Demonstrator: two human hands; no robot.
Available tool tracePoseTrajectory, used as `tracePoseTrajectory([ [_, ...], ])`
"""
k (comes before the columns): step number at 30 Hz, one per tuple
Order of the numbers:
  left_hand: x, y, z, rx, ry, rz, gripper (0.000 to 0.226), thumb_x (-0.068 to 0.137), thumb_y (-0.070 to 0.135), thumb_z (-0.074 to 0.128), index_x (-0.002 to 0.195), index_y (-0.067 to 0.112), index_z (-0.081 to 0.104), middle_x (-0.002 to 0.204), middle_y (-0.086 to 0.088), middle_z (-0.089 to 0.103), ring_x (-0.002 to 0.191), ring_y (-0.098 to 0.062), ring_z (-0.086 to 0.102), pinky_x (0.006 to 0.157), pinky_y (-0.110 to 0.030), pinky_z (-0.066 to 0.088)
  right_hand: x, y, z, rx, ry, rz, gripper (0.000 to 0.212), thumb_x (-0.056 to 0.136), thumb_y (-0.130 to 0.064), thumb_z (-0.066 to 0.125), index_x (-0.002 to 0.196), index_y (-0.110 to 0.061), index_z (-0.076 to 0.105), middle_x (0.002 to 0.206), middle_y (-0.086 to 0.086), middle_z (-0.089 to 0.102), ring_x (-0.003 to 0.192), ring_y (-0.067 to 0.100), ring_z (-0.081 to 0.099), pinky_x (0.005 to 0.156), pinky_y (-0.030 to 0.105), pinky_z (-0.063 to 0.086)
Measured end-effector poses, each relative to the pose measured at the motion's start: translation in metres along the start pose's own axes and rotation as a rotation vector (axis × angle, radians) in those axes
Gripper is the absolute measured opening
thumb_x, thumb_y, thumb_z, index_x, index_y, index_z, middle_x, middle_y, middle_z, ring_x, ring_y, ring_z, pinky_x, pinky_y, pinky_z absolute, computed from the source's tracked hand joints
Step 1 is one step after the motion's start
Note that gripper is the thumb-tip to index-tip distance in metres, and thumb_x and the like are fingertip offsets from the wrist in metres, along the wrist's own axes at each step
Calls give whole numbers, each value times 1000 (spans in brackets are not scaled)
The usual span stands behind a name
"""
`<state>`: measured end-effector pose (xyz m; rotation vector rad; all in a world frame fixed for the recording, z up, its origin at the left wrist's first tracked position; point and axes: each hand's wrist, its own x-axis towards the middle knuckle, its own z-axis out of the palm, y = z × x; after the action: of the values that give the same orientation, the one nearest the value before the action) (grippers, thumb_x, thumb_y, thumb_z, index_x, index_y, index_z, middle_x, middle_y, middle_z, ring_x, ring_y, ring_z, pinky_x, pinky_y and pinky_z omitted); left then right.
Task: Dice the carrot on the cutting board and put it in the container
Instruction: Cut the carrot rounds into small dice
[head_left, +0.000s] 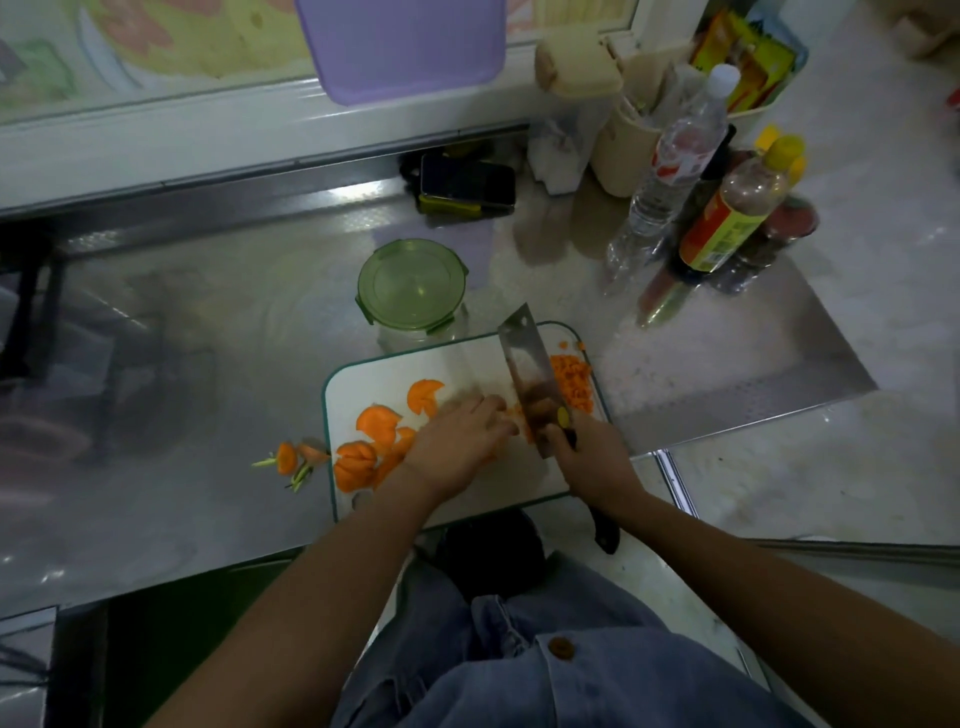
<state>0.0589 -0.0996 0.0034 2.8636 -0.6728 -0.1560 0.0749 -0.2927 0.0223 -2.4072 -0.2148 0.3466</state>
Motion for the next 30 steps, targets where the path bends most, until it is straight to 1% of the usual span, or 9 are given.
tracePoseTrajectory([
  [2, 6, -2, -1, 122, -11, 74, 35, 71, 6, 64, 104, 19, 64, 116, -10, 58, 99, -30, 58, 76, -38, 48, -2, 0, -2, 4, 2, 0, 21, 96, -23, 50, 99, -6, 61, 70, 14, 63, 59, 30, 61, 59, 46, 52],
  [5, 10, -8, -3, 189, -41, 125, 26, 62, 9, 74, 86, 18, 66, 95, -5, 62, 82, -26, 61, 64, -33, 48, -4, 0, -2, 4, -9, 15, 19, 96, -23, 51, 91, -6, 57, 68, 14, 60, 59, 33, 60, 57, 48, 52],
  [8, 10, -11, -2, 191, -58, 95, 23, 61, 9, 77, 81, 15, 68, 86, -5, 63, 76, -25, 62, 58, -31, 48, -4, -1, 0, -10, -43, 36, 21, 95, -26, 50, 87, -7, 55, 71, 15, 60, 62, 33, 60, 60, 50, 52],
  [11, 5, -10, -1, 88, -152, -70, 23, 85, 9, 58, 107, 12, 63, 114, -10, 59, 98, -31, 61, 72, -37, 49, -3, -4, 3, -29, -70, 34, 21, 95, -24, 51, 83, -6, 54, 71, 14, 58, 65, 31, 58, 62, 47, 50],
  [12, 2, -9, 1, 58, -171, -141, 23, 89, 12, 54, 112, 12, 61, 118, -10, 57, 101, -30, 60, 75, -37, 49, -2, -6, 4, -45, -84, 28, 20, 95, -23, 51, 83, -7, 53, 72, 14, 57, 68, 31, 58, 63, 43, 49],
  [16, -6, 3, 11, -70, -83, -414, 16, 90, 20, 58, 104, 13, 64, 112, -10, 56, 93, -30, 61, 76, -38, 50, -3, -12, 9, -98, -149, -14, 19, 95, -24, 50, 80, -12, 47, 70, 9, 50, 67, 28, 54, 61, 37, 41],
  [20, -12, 11, 21, -228, 13, -626, 20, 89, 33, 60, 89, 14, 67, 95, -9, 62, 88, -27, 58, 72, -33, 41, -7, -16, 12, -135, -183, -54, 20, 96, -24, 49, 81, -11, 47, 67, 7, 46, 63, 25, 50, 59, 37, 39],
  [24, -12, 11, 24, -283, 5, -742, 16, 85, 28, 64, 85, 12, 68, 90, -10, 65, 87, -27, 59, 75, -35, 45, -11, -19, 15, -203, -214, -84, 19, 96, -25, 47, 83, -12, 49, 71, 8, 51, 66, 25, 53, 60, 36, 41],
  [30, -11, 12, 23, -327, 12, -784, 13, 85, 23, 62, 87, 16, 73, 85, -5, 67, 78, -19, 59, 63, -25, 38, -14, -24, 22, -239, -233, -68, 17, 96, -24, 45, 81, -15, 46, 73, 7, 49, 69, 27, 54, 63, 40, 45],
])
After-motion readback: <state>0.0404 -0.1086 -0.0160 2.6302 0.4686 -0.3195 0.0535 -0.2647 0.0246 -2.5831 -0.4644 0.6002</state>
